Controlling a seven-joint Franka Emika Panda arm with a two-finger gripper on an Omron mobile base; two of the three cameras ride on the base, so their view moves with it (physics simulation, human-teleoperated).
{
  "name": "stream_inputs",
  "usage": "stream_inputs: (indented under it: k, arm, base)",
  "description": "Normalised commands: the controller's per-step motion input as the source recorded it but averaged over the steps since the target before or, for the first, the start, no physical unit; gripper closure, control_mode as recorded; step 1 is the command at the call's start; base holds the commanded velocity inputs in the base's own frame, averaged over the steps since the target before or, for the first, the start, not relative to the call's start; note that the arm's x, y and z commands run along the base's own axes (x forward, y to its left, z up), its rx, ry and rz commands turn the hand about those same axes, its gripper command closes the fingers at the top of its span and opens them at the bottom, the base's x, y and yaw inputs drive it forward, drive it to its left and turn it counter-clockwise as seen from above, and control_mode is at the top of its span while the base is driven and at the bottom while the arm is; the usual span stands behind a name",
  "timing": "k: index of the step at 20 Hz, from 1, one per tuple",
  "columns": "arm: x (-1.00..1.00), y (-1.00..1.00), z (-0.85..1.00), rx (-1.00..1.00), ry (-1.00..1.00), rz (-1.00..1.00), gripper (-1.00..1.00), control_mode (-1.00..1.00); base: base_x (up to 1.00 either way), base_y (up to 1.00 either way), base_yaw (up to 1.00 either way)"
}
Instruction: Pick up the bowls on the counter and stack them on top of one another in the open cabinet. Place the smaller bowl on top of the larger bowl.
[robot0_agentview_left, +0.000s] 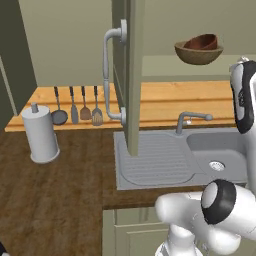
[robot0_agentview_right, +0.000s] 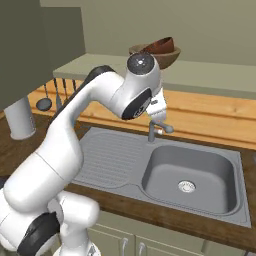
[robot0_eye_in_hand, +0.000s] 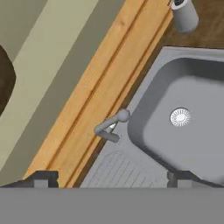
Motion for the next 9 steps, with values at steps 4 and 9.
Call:
stream_inputs:
  k: [4,9]
  arm:
    - [-1.0,0.0,-1.0,-0.18,0.28,0.01,-1.0,-1.0]
    - [-0.82,0.17,-0.7,-0.21,-0.13,0.15,-1.0,-1.0]
  base:
    - [0.0,0.0,0.0]
    - [0.0,0.0,0.0]
